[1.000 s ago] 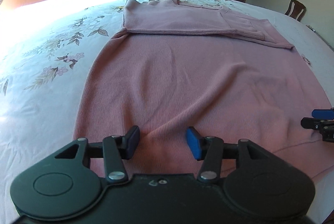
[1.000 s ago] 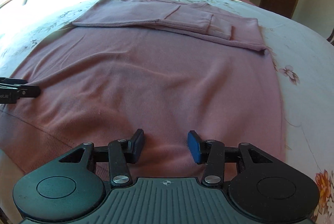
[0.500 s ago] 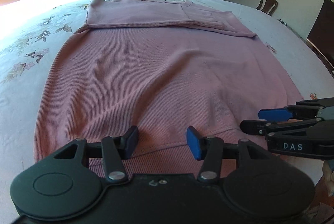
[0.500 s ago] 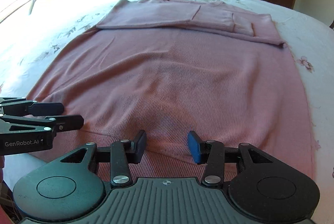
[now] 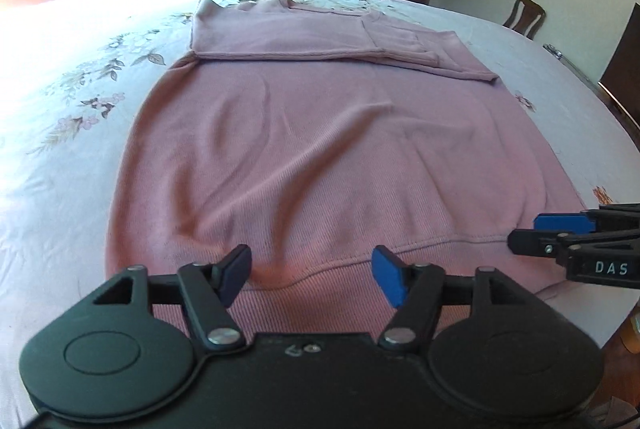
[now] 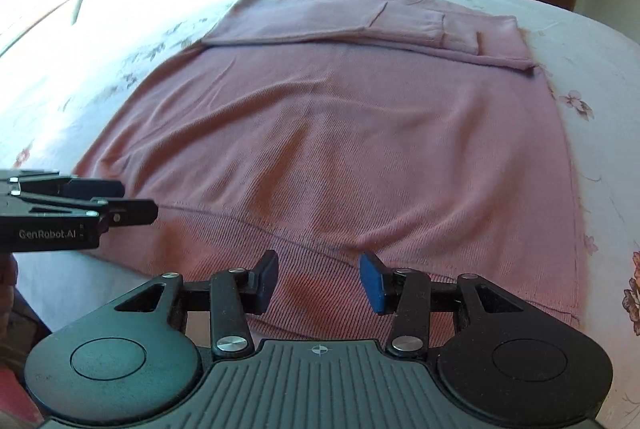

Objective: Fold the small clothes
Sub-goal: 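Position both tools open at the ribbed hem edge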

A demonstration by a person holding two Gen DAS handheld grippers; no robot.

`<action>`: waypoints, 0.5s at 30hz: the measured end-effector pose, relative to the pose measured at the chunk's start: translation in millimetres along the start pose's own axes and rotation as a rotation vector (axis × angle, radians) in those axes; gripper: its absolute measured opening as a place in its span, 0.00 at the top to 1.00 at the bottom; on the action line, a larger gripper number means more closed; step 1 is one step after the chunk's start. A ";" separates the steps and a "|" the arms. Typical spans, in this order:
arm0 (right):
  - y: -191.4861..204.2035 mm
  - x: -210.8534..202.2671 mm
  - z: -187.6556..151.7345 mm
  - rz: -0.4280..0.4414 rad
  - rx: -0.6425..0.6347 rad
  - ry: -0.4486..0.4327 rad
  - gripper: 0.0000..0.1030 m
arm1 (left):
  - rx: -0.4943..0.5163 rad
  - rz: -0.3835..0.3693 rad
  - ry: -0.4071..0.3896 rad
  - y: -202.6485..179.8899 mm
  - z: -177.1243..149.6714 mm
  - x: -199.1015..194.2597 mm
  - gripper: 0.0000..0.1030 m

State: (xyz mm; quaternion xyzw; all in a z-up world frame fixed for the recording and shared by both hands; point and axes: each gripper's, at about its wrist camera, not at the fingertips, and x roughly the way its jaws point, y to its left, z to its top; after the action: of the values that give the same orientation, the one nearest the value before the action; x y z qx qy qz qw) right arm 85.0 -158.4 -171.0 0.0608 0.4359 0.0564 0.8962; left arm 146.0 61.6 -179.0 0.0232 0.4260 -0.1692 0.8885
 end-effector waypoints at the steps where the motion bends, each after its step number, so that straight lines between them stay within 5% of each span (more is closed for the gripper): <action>1: -3.6 -1.2 0.8 -0.020 0.019 -0.013 0.56 | 0.008 0.019 -0.008 -0.2 1.5 -0.1 0.29; 7: -17.8 7.2 -7.6 -0.080 0.021 0.044 0.56 | 0.000 0.055 0.052 6.3 -5.0 15.1 0.28; 15: -30.8 -13.7 -16.6 -0.097 0.059 0.013 0.53 | -0.026 0.089 -0.007 18.6 -8.0 -7.6 0.27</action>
State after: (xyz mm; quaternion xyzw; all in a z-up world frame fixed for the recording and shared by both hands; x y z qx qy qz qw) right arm 65.1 -190.0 -175.4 0.0658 0.4457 0.0005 0.8927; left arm 141.6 82.7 -180.2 0.0301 0.4237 -0.1239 0.8968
